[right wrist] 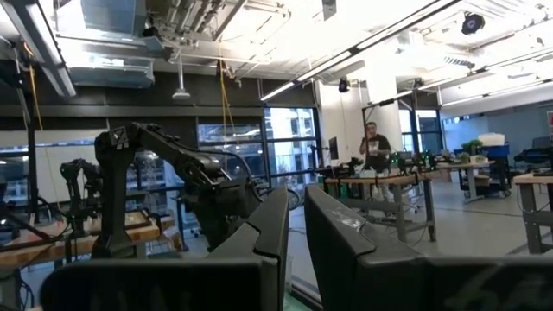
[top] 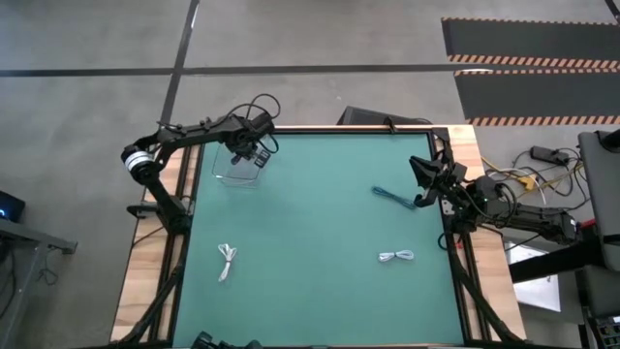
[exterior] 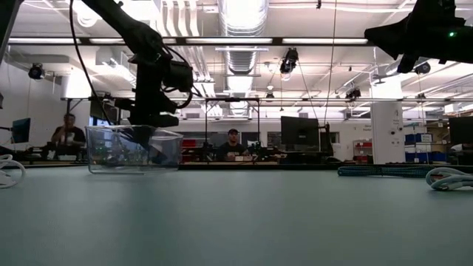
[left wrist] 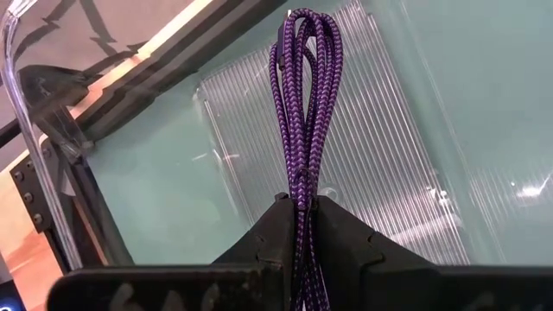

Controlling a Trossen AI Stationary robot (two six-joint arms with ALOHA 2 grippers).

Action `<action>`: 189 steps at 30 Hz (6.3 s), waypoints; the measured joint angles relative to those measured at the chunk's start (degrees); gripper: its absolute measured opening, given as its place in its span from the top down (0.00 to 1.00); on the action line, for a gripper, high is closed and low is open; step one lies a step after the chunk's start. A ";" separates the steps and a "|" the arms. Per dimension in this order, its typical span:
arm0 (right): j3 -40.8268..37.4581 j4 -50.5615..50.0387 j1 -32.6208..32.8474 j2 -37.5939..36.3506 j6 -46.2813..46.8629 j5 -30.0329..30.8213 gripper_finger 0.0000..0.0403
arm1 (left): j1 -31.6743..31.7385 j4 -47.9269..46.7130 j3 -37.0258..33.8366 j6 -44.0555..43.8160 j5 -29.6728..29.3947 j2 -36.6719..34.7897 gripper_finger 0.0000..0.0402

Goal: Pick and place USB-C Cables
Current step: Put the purple charger cable into the transparent bin, then put the blue charger cable into the transparent bin

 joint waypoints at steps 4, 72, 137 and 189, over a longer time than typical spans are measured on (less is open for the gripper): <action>0.00 0.00 0.00 0.00 -0.02 0.00 0.92 | 0.00 0.41 0.00 0.00 -0.01 0.01 0.94; 0.00 0.00 0.00 0.00 -0.16 -0.20 0.92 | -0.02 0.60 0.02 -0.37 0.01 0.10 0.68; 0.00 -10.36 0.60 3.46 22.41 -3.45 0.92 | -36.44 66.84 -35.69 21.07 5.94 -37.10 0.63; 38.95 -79.23 0.87 55.22 22.34 -1.47 0.83 | -36.45 70.03 -37.36 20.71 5.83 -37.08 0.63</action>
